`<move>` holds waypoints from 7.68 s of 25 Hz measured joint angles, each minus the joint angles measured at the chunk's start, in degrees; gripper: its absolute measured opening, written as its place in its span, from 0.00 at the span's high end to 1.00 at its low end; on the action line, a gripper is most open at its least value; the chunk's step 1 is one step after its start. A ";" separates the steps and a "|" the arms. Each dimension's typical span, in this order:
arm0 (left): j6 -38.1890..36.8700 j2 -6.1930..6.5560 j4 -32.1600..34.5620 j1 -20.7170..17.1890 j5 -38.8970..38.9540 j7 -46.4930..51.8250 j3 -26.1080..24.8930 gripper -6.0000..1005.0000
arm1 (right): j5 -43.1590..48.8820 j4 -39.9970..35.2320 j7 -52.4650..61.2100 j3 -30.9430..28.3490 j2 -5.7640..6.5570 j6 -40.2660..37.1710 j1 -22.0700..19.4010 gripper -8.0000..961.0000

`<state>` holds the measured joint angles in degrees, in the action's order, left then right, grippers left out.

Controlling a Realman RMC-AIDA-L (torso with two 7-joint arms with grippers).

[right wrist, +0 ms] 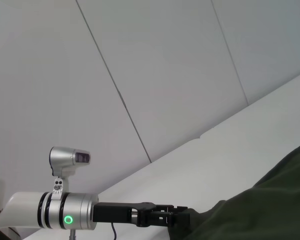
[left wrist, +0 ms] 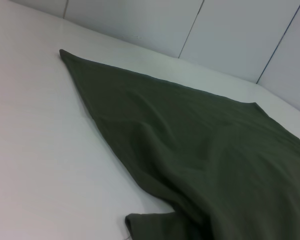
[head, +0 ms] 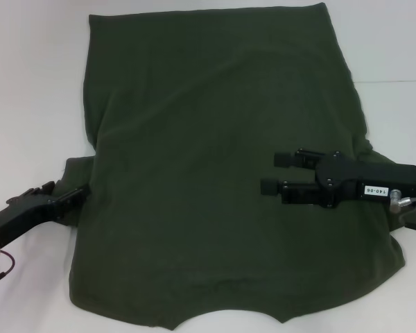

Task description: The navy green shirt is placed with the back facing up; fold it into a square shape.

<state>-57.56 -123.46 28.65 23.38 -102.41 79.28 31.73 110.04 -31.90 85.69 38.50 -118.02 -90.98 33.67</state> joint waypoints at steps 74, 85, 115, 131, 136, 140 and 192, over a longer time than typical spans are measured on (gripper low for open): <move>20.42 0.44 10.15 3.97 -1.97 -2.41 1.22 1.00 | -3.34 2.45 -0.59 -0.09 -1.44 0.59 -0.45 0.07; 20.32 -0.42 10.97 4.22 -2.18 -2.90 2.06 1.00 | -3.44 2.99 -0.62 -0.09 -1.51 0.69 -0.45 0.07; -11.28 -0.83 4.62 6.03 1.24 2.45 7.10 1.00 | -3.42 3.08 -1.00 -0.06 -1.51 0.62 -0.54 0.07; -21.23 -0.78 0.51 6.54 6.36 -4.97 8.08 0.48 | -3.43 2.52 5.43 -4.98 -0.70 0.59 -2.20 0.07; -25.49 -0.83 -0.64 6.31 6.46 -11.85 11.80 0.37 | -3.40 1.35 16.39 -7.73 0.84 2.06 -4.72 0.07; -26.17 -0.85 -1.22 6.29 6.20 -13.70 17.03 0.29 | -3.06 -1.53 24.96 -8.05 1.52 6.38 -8.15 0.07; -21.97 -0.99 -7.31 6.11 6.62 -19.95 23.28 0.16 | 12.00 -1.48 33.63 -9.67 6.64 18.20 -9.62 0.07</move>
<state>-79.53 -124.45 21.34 29.49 -95.80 59.32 55.01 122.04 -33.38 119.33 28.83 -111.37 -72.78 24.05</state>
